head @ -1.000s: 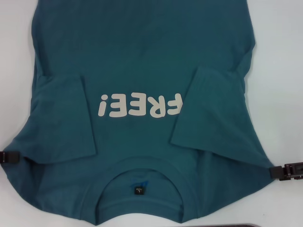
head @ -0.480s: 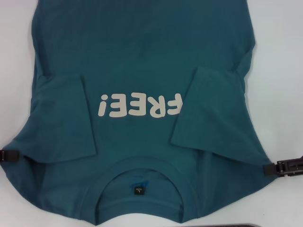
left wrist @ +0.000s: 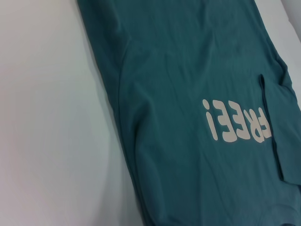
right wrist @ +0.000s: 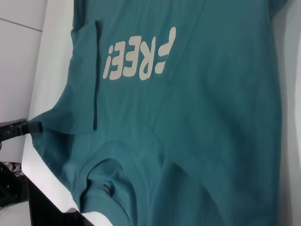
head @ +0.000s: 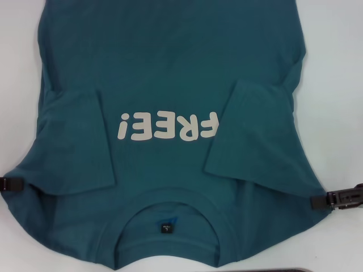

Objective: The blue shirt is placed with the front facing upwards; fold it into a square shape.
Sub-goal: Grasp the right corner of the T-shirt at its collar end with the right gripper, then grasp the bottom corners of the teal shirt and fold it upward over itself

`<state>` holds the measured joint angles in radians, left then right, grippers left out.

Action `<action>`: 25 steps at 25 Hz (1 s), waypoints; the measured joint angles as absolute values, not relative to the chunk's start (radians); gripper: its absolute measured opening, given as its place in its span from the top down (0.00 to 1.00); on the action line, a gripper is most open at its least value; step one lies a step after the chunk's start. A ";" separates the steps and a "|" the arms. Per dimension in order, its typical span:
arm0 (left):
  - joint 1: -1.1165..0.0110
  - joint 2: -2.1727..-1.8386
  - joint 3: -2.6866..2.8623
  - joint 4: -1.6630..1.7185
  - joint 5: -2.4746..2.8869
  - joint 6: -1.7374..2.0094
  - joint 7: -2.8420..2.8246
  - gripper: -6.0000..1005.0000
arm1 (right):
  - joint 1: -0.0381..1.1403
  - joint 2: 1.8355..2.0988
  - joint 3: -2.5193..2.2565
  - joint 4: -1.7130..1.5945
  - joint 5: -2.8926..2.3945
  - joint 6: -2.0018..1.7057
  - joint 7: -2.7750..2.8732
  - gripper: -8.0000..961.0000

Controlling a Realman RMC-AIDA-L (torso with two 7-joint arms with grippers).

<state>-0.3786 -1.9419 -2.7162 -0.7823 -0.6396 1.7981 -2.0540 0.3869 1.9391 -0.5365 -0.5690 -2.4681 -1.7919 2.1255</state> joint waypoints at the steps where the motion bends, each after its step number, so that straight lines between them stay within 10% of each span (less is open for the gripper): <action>1: -0.379 -1.942 -2.716 -0.782 -0.640 1.797 -2.054 0.99 | 0.390 1.941 -0.538 -0.569 -2.468 -1.792 2.126 0.12; 25: -0.390 -1.936 -2.715 -0.782 -0.640 1.793 -2.059 0.99 | 0.402 1.942 -0.558 -0.578 -2.474 -1.789 2.152 0.89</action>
<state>-0.3900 -1.9359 -2.7151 -0.7823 -0.6396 1.7925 -2.0590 0.4024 1.9418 -0.5575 -0.5782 -2.4743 -1.7892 2.1524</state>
